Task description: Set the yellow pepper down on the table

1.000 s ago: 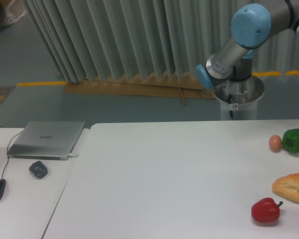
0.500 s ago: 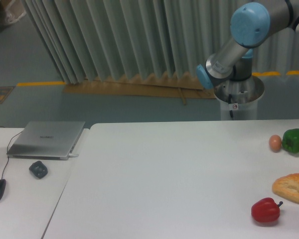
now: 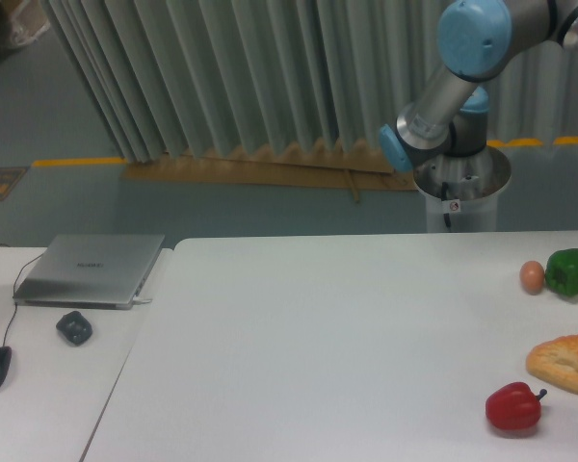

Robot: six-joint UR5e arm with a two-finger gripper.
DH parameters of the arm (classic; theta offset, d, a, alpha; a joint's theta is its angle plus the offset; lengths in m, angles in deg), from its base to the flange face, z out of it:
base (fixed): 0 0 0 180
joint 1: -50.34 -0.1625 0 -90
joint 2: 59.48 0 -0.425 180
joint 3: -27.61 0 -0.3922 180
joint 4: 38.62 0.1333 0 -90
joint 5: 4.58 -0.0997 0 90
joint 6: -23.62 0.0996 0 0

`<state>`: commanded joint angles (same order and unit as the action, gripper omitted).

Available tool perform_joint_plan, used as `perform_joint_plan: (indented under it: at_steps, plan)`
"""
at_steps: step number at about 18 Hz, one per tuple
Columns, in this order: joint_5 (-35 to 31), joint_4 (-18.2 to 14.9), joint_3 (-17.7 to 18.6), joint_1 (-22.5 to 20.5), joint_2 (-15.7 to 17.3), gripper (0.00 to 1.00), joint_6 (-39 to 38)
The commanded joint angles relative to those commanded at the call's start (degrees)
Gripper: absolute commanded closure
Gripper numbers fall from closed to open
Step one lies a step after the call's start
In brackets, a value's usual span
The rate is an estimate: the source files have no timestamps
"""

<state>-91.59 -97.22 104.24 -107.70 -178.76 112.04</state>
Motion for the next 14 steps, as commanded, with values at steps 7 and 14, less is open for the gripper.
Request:
perform_joint_plan:
  at_steps: [7,14]
  plan:
    - [-0.2,-7.2,3.1,1.8,4.8,0.59,-0.8]
    - [-0.9,-11.6,6.0,9.4,7.7,0.59,-9.2]
